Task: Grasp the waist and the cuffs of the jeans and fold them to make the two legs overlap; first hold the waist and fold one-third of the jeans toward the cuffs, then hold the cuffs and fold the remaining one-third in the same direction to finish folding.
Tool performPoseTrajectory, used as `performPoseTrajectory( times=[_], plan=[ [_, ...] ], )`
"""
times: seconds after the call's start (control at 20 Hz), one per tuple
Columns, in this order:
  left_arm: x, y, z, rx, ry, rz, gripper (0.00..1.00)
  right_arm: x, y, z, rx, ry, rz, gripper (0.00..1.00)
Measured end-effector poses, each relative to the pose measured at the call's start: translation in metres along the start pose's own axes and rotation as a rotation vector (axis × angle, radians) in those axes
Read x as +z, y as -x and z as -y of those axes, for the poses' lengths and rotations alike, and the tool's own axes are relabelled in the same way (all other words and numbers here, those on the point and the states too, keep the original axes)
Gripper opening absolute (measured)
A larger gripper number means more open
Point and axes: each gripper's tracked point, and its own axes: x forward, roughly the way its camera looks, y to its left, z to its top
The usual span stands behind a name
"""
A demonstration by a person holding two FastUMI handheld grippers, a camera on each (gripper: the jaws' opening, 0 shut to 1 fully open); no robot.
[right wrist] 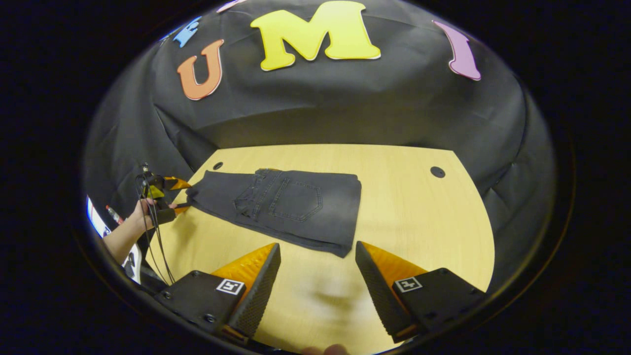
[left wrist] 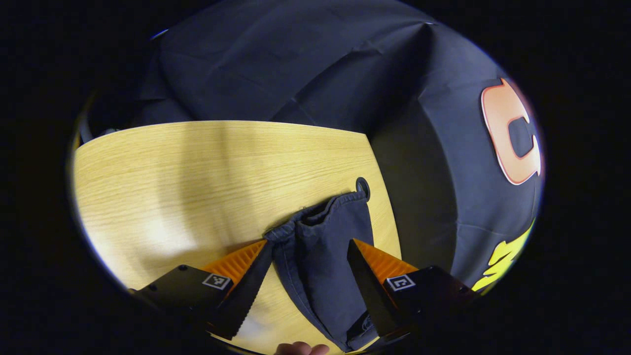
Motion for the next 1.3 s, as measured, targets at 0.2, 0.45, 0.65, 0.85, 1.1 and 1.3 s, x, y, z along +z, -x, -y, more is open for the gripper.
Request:
performPoseTrajectory(
  times=[0.2,0.45,0.65,0.85,1.1,1.3],
  plan=[
    [0.001,-0.012,0.012,-0.035,0.062,-0.017,1.00,-0.011,-0.007,0.011,-0.027,-0.026,-0.026,0.95],
    [-0.001,-0.022,0.004,-0.018,0.087,-0.024,0.67,-0.020,-0.003,0.022,-0.044,-0.048,-0.033,0.95],
    [0.000,-0.019,0.009,-0.039,0.090,-0.027,0.29,-0.022,0.007,0.024,-0.049,-0.059,-0.011,0.95],
    [0.002,0.002,0.038,-0.108,-0.024,0.011,0.12,-0.024,0.026,0.028,-0.067,-0.050,0.028,0.95],
    [-0.016,0.045,0.115,-0.234,-0.190,0.053,0.08,-0.028,0.065,0.037,-0.119,-0.072,0.131,0.92],
    [-0.064,0.094,0.176,-0.315,-0.298,0.082,0.08,-0.046,0.095,0.049,-0.151,-0.101,0.178,0.93]
  ],
)
